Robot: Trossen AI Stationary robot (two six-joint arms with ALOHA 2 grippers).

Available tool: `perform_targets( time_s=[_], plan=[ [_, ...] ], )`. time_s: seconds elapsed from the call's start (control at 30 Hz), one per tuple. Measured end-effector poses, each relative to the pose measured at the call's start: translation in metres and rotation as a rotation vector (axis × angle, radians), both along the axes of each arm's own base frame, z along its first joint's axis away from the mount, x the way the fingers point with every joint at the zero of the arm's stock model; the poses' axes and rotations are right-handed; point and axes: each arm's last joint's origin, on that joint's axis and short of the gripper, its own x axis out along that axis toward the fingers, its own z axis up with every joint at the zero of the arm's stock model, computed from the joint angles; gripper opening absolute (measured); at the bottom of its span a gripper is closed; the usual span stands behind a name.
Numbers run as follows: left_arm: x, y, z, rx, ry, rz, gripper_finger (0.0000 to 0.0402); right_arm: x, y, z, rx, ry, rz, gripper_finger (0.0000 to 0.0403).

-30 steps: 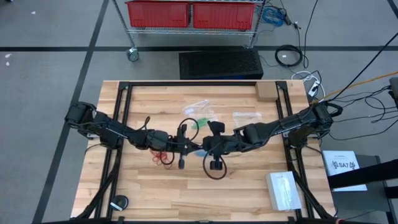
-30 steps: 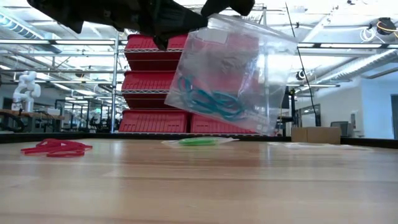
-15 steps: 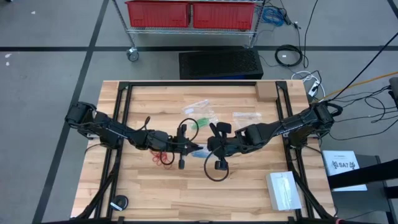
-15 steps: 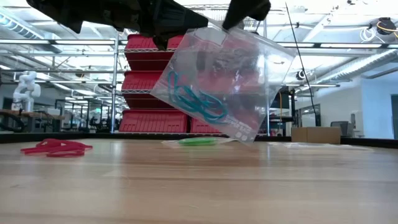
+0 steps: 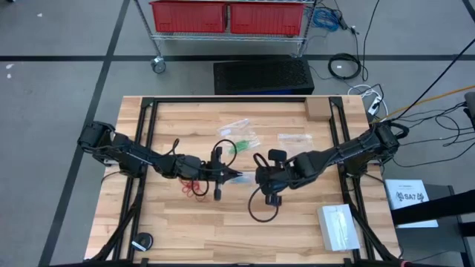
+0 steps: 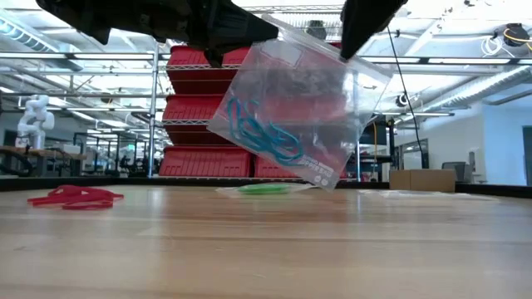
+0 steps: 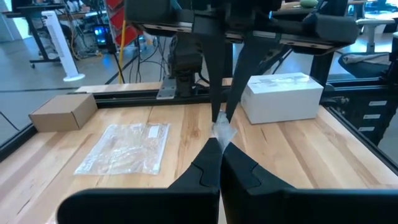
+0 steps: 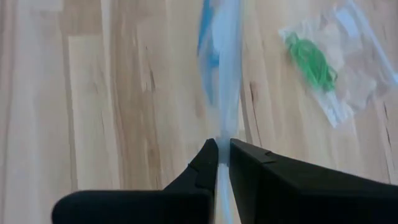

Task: Sort rubber bands
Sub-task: Close the transparent zip bag

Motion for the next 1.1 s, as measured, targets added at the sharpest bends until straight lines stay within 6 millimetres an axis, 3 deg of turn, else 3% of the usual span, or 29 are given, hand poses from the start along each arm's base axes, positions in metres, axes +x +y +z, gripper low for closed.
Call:
perform_targets(
  time_s=[0.77,1.1],
  plan=[
    [0.000,0.000,-0.001,-0.003,0.013,0.011,0.0000,-0.018,-0.003,-0.005,-0.058,0.154,-0.100,0.0014],
    [-0.004,0.006,-0.017,0.017,0.181,0.163,0.0000,-0.017,-0.008,-0.005,-0.105,0.144,-0.112,0.0093]
  ],
)
